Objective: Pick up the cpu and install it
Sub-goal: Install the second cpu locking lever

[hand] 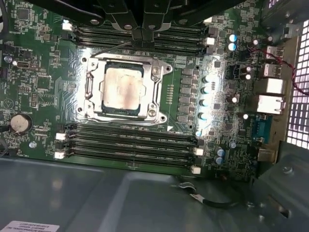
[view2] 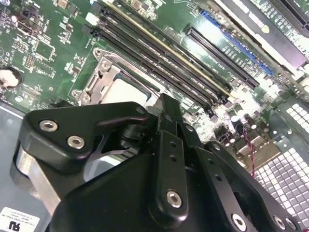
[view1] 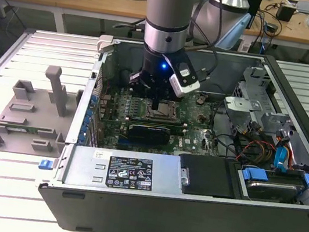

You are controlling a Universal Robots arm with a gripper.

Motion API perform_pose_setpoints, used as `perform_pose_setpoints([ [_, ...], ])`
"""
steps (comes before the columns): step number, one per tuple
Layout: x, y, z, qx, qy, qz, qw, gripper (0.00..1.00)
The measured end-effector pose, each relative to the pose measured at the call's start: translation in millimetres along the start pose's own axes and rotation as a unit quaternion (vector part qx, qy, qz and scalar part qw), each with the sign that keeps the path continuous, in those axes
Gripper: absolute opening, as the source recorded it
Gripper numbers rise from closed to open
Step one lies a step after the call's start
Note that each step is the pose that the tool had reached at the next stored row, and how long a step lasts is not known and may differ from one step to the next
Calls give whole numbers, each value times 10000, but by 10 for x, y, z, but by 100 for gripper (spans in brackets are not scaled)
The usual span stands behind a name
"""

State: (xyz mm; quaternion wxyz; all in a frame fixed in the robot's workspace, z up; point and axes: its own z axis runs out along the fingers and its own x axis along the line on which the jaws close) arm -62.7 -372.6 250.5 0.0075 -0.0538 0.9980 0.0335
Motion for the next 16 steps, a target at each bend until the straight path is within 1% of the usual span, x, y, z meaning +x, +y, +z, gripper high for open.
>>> perform_pose_setpoints([
  [2, -42, -5, 5, 0, 0, -1, 10000, 11],
  [6, -34, -10, 95, 0, -1, 1, 10000, 11],
  [9, 31, -8, 172, 0, -1, 4, 10000, 11],
  [11, 55, -8, 202, 0, -1, 11, 10000, 11],
  [13, 89, -8, 257, 1, -2, 24, 10000, 11],
  [14, 105, -8, 275, 1, -2, 29, 10000, 11],
  [16, 111, -8, 287, 1, -2, 33, 10000, 11],
])
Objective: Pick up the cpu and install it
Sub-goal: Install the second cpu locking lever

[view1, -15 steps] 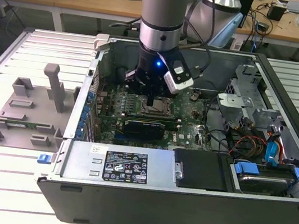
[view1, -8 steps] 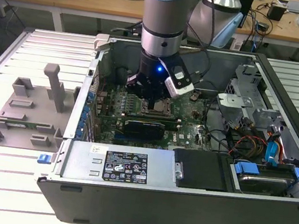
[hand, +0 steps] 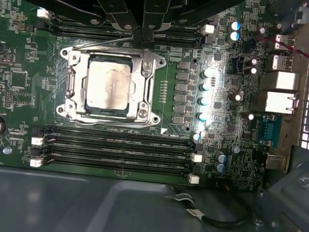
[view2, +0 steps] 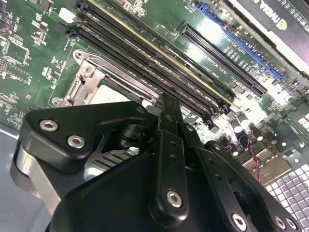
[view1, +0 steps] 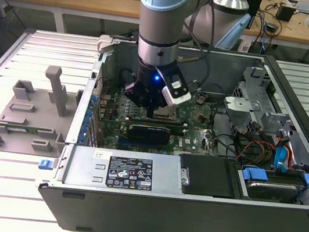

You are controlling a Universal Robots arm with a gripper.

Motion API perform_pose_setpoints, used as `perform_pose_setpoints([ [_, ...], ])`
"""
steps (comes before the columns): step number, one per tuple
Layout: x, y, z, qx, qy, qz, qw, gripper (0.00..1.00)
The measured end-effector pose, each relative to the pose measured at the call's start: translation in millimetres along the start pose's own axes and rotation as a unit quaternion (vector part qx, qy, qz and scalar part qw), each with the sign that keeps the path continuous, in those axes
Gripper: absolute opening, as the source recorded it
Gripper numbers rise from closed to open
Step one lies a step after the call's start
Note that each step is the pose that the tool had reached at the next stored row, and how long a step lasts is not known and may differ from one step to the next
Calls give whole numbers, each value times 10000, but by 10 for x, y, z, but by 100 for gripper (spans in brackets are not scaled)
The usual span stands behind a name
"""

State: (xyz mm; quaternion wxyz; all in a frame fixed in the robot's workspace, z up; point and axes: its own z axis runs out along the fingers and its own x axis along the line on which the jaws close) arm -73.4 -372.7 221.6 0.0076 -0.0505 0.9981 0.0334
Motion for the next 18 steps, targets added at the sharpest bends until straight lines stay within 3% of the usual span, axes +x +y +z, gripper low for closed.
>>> perform_pose_setpoints([
  [12, 30, -43, 7, -3, -1, 2, 10000, 11],
  [13, 31, -54, 7, -119, -12, 4, 9999, 11],
  [14, 33, -75, 8, -267, -28, 6, 9996, 11],
  [15, 34, -91, 9, -339, -35, 9, 9994, 11],
  [18, 41, -156, 14, -400, -44, 38, 9992, 11],
])
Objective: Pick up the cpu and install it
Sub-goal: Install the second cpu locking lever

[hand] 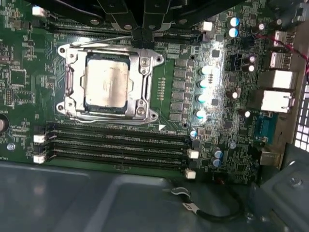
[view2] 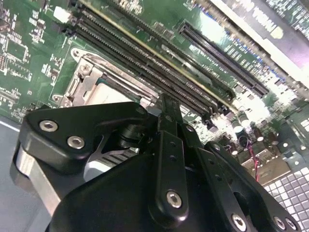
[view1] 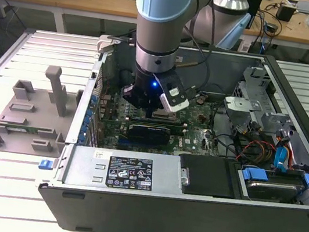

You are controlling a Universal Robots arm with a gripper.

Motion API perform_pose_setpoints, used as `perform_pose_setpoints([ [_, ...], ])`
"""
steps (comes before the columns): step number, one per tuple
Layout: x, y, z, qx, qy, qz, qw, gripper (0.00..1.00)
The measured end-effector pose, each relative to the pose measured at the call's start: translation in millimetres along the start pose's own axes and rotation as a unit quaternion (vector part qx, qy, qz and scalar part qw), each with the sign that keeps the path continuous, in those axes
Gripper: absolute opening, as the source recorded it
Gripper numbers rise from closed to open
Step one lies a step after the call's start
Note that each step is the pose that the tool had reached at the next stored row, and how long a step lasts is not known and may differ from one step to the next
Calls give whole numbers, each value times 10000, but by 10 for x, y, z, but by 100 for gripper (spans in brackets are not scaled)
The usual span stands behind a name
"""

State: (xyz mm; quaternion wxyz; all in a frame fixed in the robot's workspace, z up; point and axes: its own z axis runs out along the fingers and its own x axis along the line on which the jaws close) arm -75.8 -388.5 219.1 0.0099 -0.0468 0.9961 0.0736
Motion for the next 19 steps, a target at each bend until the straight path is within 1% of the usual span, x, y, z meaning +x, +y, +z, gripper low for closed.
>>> perform_pose_setpoints([
  [2, 2, -11, 2, -27, -5, 16, 10000, 11],
  [3, 2, -16, 9, -84, -13, 34, 10000, 11],
  [4, 3, -19, 24, -111, -19, 50, 9999, 11],
  [5, 12, -24, 49, -115, -21, 69, 9999, 11],
  [9, 28, -38, 63, -130, -24, 74, 9999, 11],
  [12, 58, -39, 84, -188, -31, 87, 9998, 11],
  [15, 73, -44, 128, -226, -47, 164, 9996, 11],
  [17, 76, -46, 144, -239, -54, 195, 9995, 11],
  [19, 78, -47, 158, -265, -62, 232, 9994, 11],
])
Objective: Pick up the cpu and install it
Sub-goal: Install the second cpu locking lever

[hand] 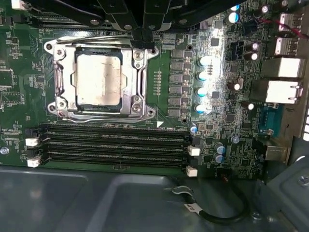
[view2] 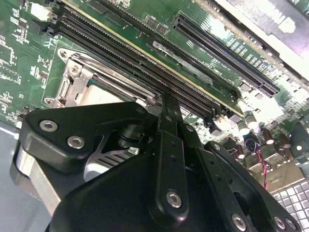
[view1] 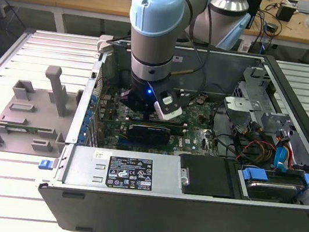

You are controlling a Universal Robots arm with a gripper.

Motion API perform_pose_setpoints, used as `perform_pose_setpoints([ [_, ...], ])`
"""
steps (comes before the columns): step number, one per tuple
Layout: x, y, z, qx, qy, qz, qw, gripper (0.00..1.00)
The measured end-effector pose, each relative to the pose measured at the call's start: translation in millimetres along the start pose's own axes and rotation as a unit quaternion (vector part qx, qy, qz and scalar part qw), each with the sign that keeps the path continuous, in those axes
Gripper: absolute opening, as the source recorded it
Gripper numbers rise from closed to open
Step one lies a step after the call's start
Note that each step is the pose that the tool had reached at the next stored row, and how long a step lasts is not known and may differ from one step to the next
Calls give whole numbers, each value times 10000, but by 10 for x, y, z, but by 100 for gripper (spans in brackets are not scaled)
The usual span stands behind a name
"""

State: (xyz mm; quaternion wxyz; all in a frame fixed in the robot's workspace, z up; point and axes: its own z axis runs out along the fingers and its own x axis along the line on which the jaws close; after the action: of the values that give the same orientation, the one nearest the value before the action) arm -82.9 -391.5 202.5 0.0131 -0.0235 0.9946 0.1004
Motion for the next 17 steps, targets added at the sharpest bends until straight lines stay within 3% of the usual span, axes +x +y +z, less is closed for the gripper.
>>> perform_pose_setpoints([
  [4, 13, -2, 15, -85, -20, 75, 9999, 11],
  [17, 107, -4, 54, -277, -69, 267, 9992, 11],
])
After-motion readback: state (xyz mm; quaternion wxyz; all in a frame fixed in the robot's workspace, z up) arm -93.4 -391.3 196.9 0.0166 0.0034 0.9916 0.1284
